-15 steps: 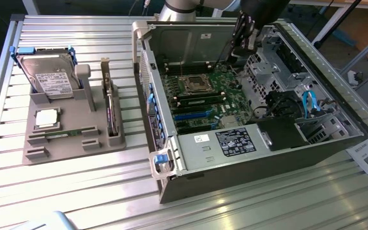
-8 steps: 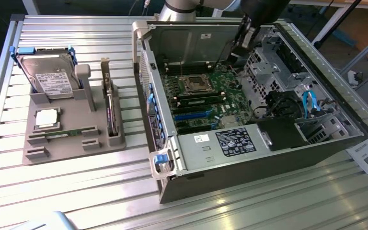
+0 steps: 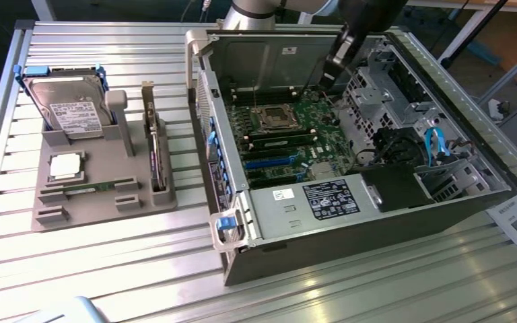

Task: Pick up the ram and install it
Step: 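Press down the ram until it locks into place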

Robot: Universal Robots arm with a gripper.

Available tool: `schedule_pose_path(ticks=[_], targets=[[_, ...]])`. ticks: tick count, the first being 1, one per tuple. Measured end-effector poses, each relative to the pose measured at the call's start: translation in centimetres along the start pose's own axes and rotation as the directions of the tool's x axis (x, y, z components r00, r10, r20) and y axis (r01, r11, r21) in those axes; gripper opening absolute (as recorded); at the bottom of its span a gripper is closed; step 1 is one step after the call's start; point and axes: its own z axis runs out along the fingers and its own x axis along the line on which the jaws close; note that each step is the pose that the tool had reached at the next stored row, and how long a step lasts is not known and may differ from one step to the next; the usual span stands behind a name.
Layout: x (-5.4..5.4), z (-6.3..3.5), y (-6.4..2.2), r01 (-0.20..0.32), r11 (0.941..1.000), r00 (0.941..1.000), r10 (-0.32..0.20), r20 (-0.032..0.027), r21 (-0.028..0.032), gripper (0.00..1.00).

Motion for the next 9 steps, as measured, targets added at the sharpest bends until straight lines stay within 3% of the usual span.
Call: schedule_pose_path(ticks=[3, 6, 8, 9], targets=[[0.00, 0.00, 0.00, -0.060, 0.9982, 0.9982, 0.060, 0.0031, 0.0041, 0.10], [0.00, -0.01, 0.00, -0.148, 0.9890, 0.9890, 0.148, 0.0079, 0.0097, 0.10], [0.00, 0.00, 0.00, -0.194, 0.9810, 0.9811, 0.193, 0.0109, 0.0124, 0.10], [0.00, 0.01, 0.00, -0.225, 0.9743, 0.9743, 0.225, 0.0130, 0.0141, 0.10]])
